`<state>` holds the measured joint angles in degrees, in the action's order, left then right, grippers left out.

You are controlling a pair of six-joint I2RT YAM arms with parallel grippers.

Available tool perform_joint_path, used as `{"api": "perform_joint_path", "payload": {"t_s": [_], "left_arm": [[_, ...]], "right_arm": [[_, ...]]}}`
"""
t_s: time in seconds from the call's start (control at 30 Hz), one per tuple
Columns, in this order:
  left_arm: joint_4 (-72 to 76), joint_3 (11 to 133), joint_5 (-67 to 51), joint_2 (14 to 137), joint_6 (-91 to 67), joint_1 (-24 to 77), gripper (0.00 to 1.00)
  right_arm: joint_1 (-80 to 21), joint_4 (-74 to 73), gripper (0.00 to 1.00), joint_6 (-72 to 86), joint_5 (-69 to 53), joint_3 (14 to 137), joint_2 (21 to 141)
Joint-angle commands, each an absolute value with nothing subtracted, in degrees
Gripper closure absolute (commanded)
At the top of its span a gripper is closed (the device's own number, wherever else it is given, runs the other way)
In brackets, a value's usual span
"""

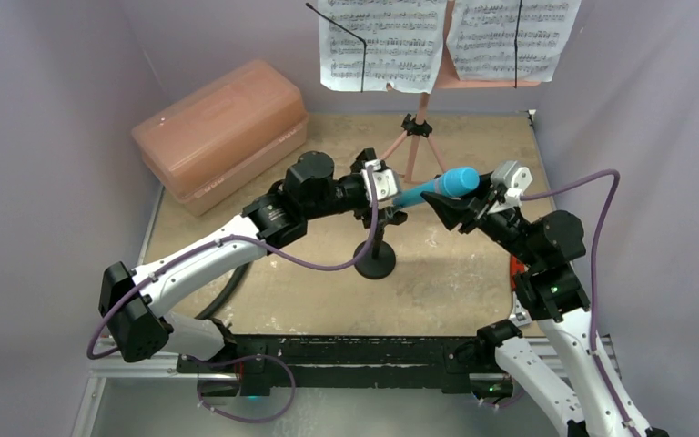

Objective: Set up the instrument practice props

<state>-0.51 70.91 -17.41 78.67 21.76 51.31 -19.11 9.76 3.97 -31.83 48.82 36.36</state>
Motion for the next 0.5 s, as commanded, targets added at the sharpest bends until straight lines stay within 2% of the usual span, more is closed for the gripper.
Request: {"api": "perform_joint_path", "payload": {"t_s": [0.0, 0.2, 0.47], "left_arm": [[-5.0, 70.2, -14.5, 75.8, 24.0, 47.0, 0.26], [-2.5, 64.6, -30.6, 73.5, 14.9, 37.2, 0.28], [2.8, 58.0, -45.6, 73.3, 12.0, 34.2, 0.27]], "right_arm": [[-19.2, 3.8, 1.0, 0.2, -21.5, 51.5, 36.0], [-19.2, 2.1, 1.0, 0.7, -18.2, 49.2, 35.8], [-19.2, 1.7, 1.0, 1.7, -18.0, 46.2, 35.9]]}}
